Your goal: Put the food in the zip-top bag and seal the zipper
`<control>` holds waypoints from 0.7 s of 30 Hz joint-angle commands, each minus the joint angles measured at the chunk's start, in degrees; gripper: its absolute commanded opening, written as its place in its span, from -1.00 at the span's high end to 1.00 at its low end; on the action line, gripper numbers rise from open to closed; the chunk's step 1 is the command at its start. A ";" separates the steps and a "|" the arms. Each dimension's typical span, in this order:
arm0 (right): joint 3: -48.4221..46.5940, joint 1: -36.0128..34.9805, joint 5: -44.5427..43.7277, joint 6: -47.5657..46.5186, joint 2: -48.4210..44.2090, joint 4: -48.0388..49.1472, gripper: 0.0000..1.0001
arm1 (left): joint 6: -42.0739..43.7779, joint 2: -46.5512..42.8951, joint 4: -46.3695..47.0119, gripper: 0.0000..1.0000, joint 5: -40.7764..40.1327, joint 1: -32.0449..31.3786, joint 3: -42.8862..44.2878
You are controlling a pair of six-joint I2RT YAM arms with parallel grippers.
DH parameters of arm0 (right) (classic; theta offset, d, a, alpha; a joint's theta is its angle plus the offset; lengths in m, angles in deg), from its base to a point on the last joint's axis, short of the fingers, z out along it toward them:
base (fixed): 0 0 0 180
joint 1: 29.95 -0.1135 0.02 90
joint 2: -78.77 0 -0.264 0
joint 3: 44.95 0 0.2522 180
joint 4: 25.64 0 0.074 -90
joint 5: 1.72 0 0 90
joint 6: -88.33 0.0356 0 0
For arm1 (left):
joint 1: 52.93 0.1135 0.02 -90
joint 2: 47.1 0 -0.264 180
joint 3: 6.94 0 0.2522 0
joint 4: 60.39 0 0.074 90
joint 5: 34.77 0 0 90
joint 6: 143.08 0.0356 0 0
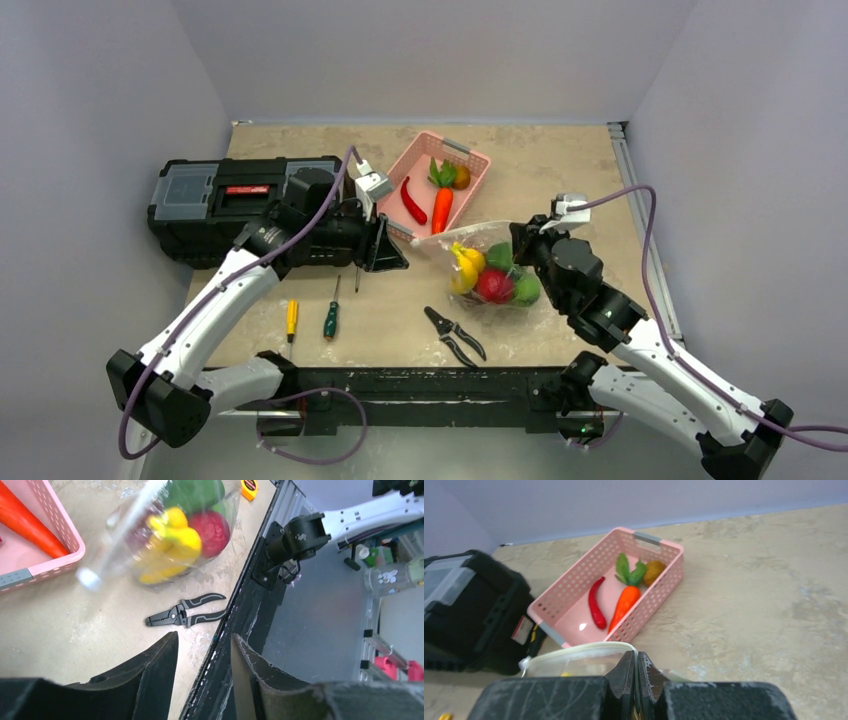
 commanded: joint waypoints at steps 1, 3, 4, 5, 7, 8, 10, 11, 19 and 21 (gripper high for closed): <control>-1.83 0.46 -12.34 4.41 0.96 -2.64 1.00 | -6.07 0.89 6.94 0.09 -1.75 0.28 1.12; -3.20 0.58 -17.03 5.61 2.77 -5.58 1.00 | -6.00 0.36 5.36 0.03 -7.02 0.32 2.00; -3.79 0.75 -19.26 5.93 3.79 -6.68 1.00 | -5.84 -0.15 4.72 0.02 -9.64 0.32 2.29; -4.37 0.89 -20.88 5.81 5.01 -7.38 1.00 | -5.59 -0.94 4.01 0.01 -11.77 0.43 2.55; -5.18 1.28 -24.76 5.24 7.58 -8.14 1.00 | -4.88 -2.74 3.05 0.00 -14.49 0.49 2.93; -5.51 1.52 -26.54 5.06 9.06 -8.37 1.00 | -4.14 -3.84 2.56 -0.01 -15.48 0.49 3.17; -5.65 3.03 -29.07 4.79 11.81 -7.83 1.00 | -2.62 -5.98 1.77 -0.01 -17.81 0.51 3.33; -5.46 4.73 -29.14 4.58 13.02 -6.76 1.00 | -1.61 -7.08 1.45 -0.02 -19.16 0.50 3.29; -4.46 24.07 -14.87 5.73 24.02 5.15 1.00 | 3.56 -14.02 2.82 -0.04 -28.34 0.51 -1.88; -5.37 27.86 -13.03 5.55 26.64 6.38 1.00 | 3.71 -15.60 4.07 -0.04 -29.07 0.51 -3.99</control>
